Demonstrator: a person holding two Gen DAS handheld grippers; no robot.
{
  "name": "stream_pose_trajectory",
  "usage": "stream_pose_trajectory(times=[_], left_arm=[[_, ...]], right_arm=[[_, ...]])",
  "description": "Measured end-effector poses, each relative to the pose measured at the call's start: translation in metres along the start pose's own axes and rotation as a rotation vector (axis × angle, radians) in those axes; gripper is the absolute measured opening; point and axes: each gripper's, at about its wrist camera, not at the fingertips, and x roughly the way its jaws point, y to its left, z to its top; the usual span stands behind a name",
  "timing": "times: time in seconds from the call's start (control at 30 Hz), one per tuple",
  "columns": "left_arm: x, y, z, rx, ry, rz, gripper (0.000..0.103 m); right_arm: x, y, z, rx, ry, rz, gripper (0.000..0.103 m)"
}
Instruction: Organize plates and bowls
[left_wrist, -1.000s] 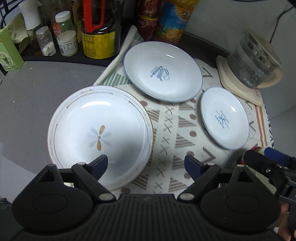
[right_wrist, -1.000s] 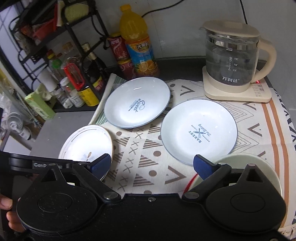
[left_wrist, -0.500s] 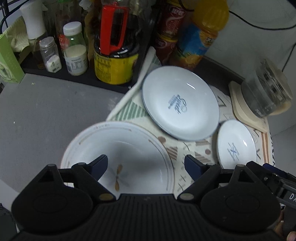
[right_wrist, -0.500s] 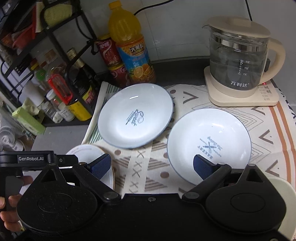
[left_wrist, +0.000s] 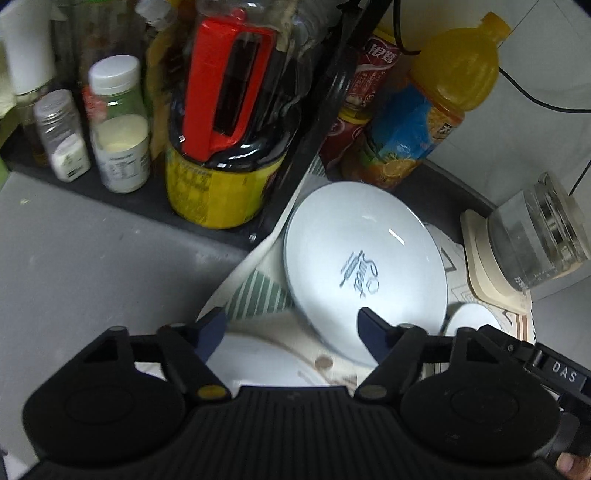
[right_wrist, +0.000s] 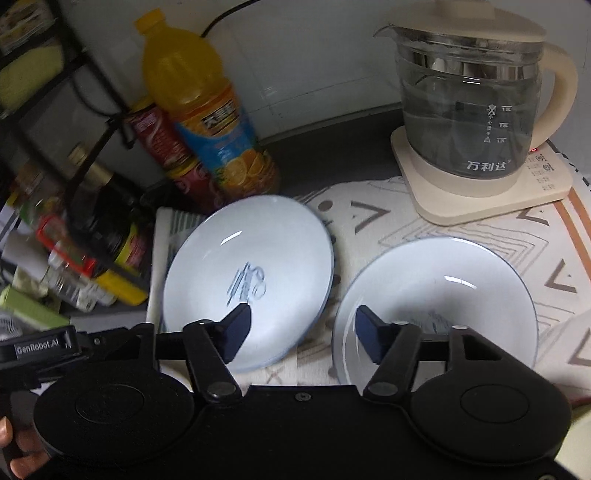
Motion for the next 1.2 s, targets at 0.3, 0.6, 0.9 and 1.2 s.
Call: stream_pose_trajectory(times=[0.3,0.6,0.9,1.2], left_arm=[[0.045,0.009,0.021,-0.083,0.047,-0.057,0.036],[0.082,0.021,0.020,-0.210,0.084,-0.069,0.006],[0.095,0.034,0.017,-0.300,0.078,-0.123,0.004],[0.105,0.033,0.020,-0.330,0.091,-0.146,0.006]], right_arm=[[0.039,-0.010,0.023,0.063,0.014,-0.006,0.037],[0.075,-0.017,0.033,0.099,0.064,-0.016,0.023],[0.097,-0.019,0.032,0.110,0.119,-0.036,0.023],[0.111,-0.013,0.035,0.104,0.141,-0.036,0.022]])
